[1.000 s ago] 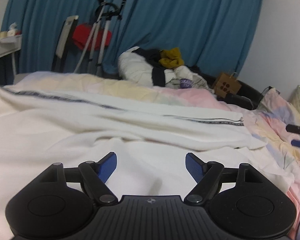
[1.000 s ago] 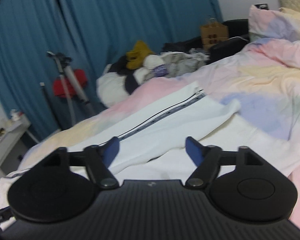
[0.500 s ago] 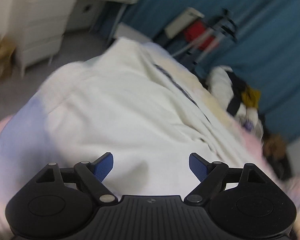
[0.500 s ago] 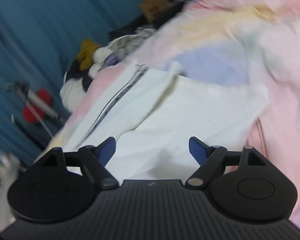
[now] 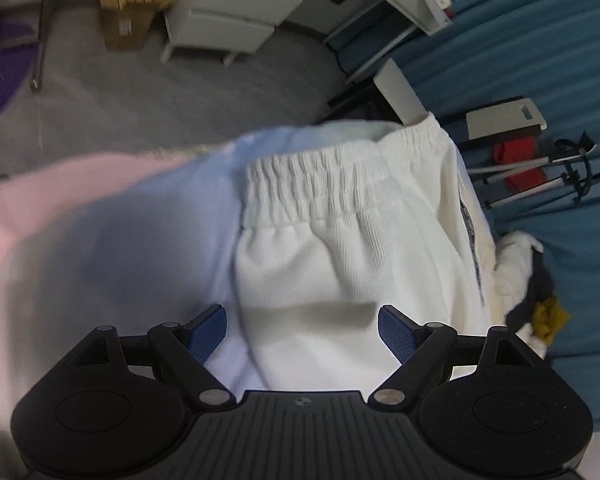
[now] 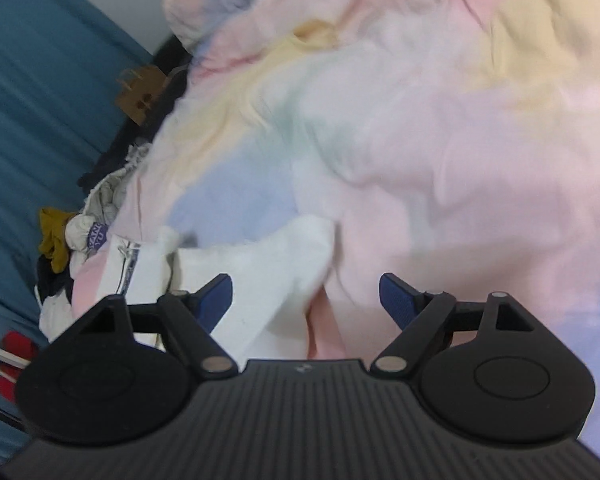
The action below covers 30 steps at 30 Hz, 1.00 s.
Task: Fold clothes
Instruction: 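Grasp the waistband with the left gripper while the right gripper grasps the ribbed cuffs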
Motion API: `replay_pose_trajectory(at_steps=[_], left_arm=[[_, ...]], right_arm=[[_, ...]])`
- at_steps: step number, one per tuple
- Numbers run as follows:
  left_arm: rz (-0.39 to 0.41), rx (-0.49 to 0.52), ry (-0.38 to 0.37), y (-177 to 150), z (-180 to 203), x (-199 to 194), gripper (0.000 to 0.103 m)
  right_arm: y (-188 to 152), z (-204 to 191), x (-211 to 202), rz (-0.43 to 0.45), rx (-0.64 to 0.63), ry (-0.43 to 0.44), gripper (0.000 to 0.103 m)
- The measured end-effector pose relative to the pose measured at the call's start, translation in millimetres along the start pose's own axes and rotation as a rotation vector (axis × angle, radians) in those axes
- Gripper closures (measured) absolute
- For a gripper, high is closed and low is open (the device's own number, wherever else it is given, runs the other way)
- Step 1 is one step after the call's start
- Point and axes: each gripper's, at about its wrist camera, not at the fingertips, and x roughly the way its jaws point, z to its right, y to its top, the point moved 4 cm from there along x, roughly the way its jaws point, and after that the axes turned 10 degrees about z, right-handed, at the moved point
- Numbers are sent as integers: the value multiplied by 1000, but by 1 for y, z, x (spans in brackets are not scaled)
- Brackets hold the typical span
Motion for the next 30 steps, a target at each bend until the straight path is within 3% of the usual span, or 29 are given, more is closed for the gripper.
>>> replay_pose_trajectory(at_steps=[5,8,9,11,12,13,18,20,25,30], left_arm=[[11,36,-24,-4,8,15,19],[29,54,-33,-8,13,17,20],[32,56,-36,-9,14,17,22],[39,59,-40,-11,16,19,29],[45,55,-39,-15,17,18,37],[49,51,-43,-15,17,17,41],[83,68,-83,-17,21,6,78],[105,87,-104,-20,25,-2,88],[171,69,-191,-22,27,-29,93],[187,0,-296,-14,20,-54,94]], right_arm=[[-19,5,37,-116,46,-12,24],[-21,-2,52,-112,48,32,33],[-19,-7,55,-97,20,43,39],[-18,-16,61,-69,-42,55,62],[-18,-18,64,-61,-56,52,83],[-17,-19,65,-53,-63,49,90],[-2,-25,50,29,-82,105,95],[3,-29,40,67,-92,131,95],[12,-36,17,139,-103,181,96],[18,-33,1,175,-89,199,96]])
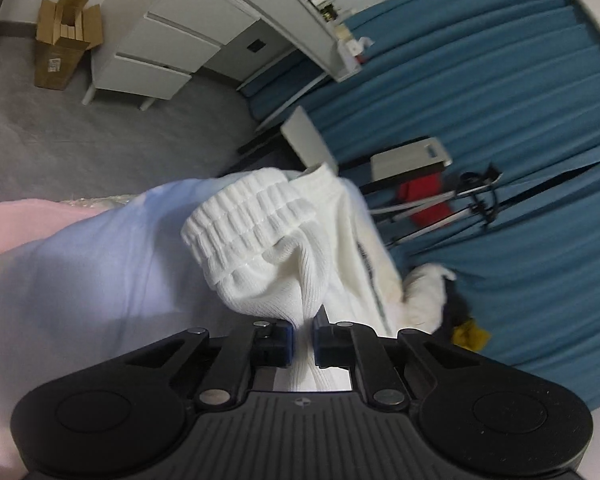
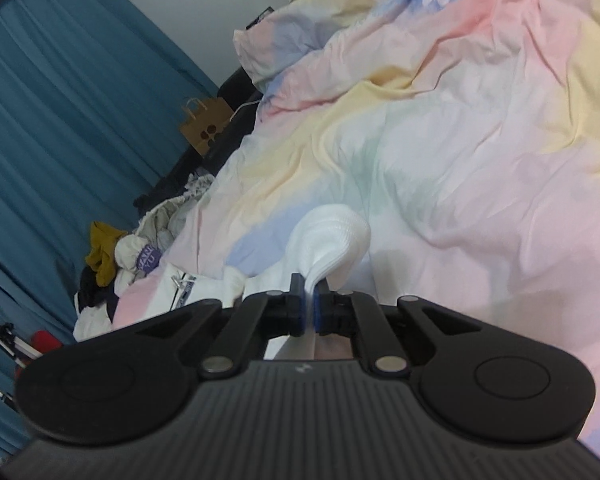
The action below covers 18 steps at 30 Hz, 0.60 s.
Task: Fold clothes
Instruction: 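Grasp the waistband with the left gripper while the right gripper grasps the ribbed cuffs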
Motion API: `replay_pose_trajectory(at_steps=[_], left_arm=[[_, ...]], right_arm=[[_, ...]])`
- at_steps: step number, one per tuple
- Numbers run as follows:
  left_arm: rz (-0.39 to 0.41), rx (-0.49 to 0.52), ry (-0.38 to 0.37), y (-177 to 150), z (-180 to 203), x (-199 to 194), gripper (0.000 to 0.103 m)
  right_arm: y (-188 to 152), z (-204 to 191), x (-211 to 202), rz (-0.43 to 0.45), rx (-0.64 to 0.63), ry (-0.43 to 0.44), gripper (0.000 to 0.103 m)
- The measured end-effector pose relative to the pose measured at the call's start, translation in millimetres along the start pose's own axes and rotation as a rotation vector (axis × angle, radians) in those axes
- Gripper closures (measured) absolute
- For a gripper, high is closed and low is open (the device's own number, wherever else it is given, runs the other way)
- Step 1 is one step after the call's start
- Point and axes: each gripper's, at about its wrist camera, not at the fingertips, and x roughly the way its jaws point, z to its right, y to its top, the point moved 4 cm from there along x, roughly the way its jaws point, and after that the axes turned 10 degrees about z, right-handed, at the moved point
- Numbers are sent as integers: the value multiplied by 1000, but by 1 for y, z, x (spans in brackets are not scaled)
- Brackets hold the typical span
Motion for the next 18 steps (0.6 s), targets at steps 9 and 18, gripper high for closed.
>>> replay_pose_trajectory(at_steps=[9,18], left_arm=[[-15,21,2,20,18,2,94],[19,65,-3,57,107,59,95]], right_arm=[[7,-30,-4,37,-17,32,96],[18,-119,33,103,-95,109,96]])
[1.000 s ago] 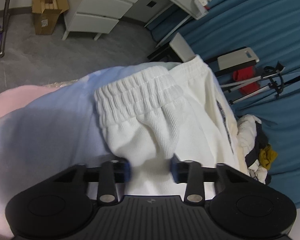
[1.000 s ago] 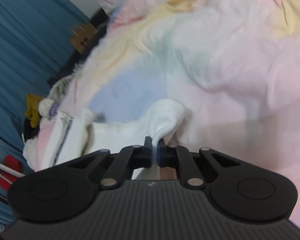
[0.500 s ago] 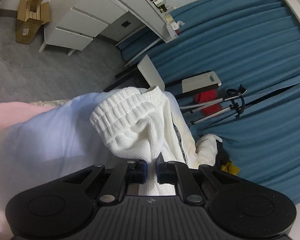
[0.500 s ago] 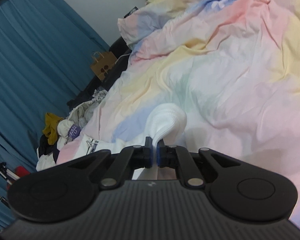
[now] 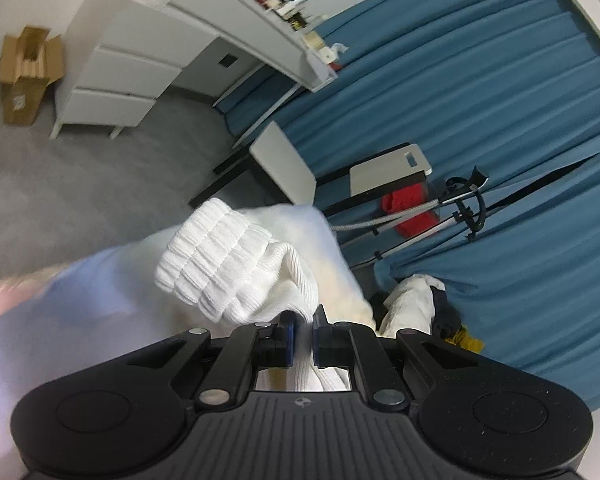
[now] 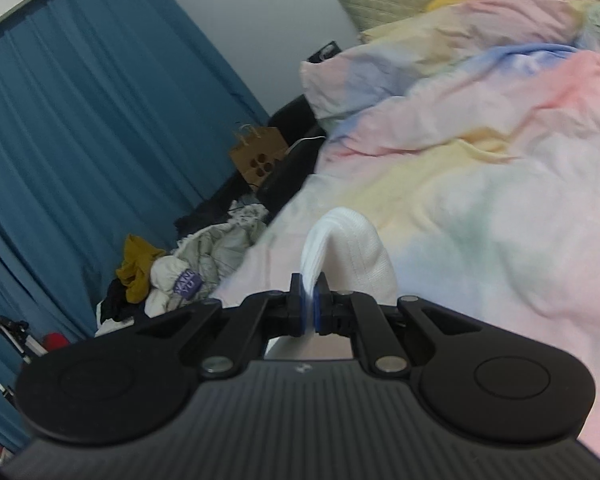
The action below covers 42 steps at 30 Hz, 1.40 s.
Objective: Fold clothes
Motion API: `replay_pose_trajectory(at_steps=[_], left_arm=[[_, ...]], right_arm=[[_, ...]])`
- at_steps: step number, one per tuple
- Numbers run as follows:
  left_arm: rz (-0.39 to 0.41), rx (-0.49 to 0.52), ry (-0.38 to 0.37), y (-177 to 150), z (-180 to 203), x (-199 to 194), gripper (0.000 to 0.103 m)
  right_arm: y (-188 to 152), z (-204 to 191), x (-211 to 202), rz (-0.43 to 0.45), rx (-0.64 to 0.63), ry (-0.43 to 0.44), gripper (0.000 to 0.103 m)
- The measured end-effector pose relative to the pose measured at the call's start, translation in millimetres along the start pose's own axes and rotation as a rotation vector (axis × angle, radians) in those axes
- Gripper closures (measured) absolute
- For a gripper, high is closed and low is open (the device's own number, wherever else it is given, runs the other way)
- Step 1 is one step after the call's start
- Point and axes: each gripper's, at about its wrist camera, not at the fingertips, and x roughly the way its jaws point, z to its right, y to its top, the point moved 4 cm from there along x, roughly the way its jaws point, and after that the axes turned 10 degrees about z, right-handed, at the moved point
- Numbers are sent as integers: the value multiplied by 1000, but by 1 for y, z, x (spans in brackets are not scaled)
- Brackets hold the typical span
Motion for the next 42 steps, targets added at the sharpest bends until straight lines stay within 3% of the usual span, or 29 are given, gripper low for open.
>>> replay_pose_trajectory(at_steps=[5,10,15,21,26,28,30,32,34,36,39,42], left_arm=[[4,35,23,5,48,74,94],[-10,102,81,-11,81,176,94],[-63,134,171,-27,82,269,94],[-119,182,211,-36,64,322,92],[-130,186,129,-36,58,313,80],[-130,187,72,-34,57,299,73],[-126,193,16,-32,56,274,56],[-126,187,-18,-32,53,246,47],[-132,176,-52,-33,48,217,40],[-136,151,-58,-36,38,189,25],[-160,87,-56,-45,15,153,23],[-198,-8,-42,-56,-9,138,23]], right_arm=[[-8,-56,65,-16,-55,17,96],[-53,-101,154,-81,-158,-17,96],[-113,-121,222,-169,-292,-33,96],[-153,-130,259,-234,-400,43,95],[-143,-124,253,-275,-333,134,89],[-127,-117,240,-279,-266,175,77],[-109,-108,222,-261,-213,205,68],[-89,-94,198,-237,-157,218,58],[-77,-74,177,-234,-99,205,49],[-68,-51,156,-239,-40,189,39],[-70,-13,130,-266,17,140,28],[-89,27,115,-317,130,70,28]])
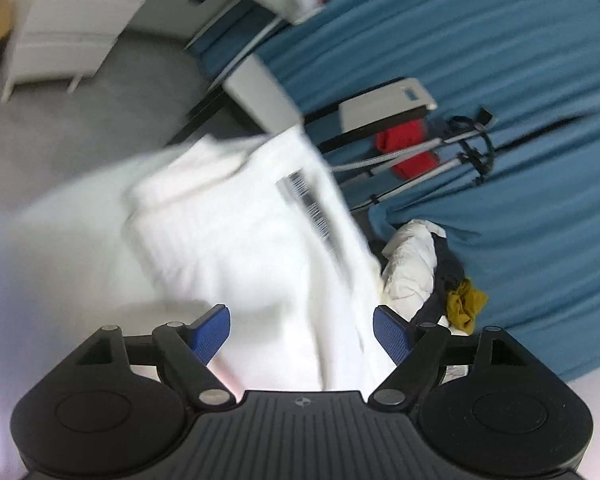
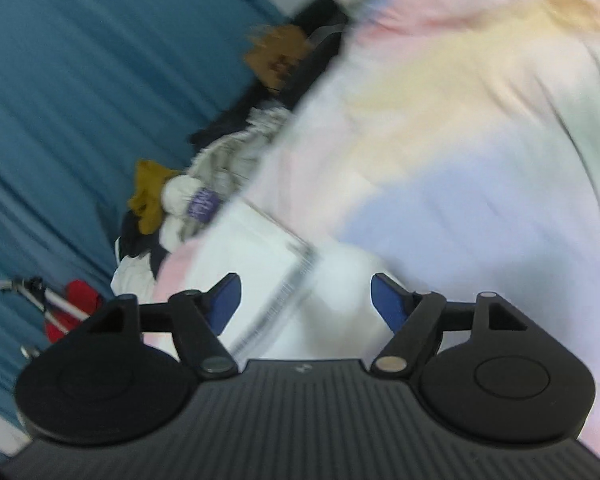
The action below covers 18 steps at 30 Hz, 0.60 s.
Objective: Fold clothes
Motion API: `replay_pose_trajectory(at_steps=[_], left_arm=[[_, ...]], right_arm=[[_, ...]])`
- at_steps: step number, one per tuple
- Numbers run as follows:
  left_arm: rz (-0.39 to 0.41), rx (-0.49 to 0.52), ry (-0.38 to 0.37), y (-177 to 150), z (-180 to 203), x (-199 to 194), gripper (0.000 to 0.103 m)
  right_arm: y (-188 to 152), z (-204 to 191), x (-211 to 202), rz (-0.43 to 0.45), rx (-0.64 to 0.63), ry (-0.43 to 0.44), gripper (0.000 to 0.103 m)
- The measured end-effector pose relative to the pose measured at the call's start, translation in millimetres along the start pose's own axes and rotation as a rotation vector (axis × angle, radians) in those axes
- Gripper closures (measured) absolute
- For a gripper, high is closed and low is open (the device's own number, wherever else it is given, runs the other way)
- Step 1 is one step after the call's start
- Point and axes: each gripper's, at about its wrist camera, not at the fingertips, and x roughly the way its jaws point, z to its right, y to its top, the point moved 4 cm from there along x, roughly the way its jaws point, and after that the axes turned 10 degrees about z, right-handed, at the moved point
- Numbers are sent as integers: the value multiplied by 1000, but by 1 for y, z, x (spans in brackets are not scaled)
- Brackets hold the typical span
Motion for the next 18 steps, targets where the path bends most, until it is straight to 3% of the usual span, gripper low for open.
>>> replay_pose_trajectory(at_steps=[4,6,11,12,13,15,16,18], left_arm=[[-30,-48,22,0,-18,8,23],[-24,-63,27,-1,-27,21,23],[12,-124,-2,-10,-42,65,30],[23,-106,-1,-10,-41,69,31],[34,-87,-1,-10,-39,73,35],[49,-71,3,-9,-40,79,55],[53,-72,7,-9,-41,80,61],[58,-89,-2,-6,-44,79,81]], right_arm=[[-25,34,15,-109,168,-16,28],[-32,34,29,-150,221,39,29],[-48,11,56,-118,162,115,30],[-50,6,60,-97,116,99,38],[-53,2,65,-78,79,78,53],[-57,0,72,-42,37,36,79],[-58,3,73,-25,49,33,87],[-57,12,70,0,78,39,91]])
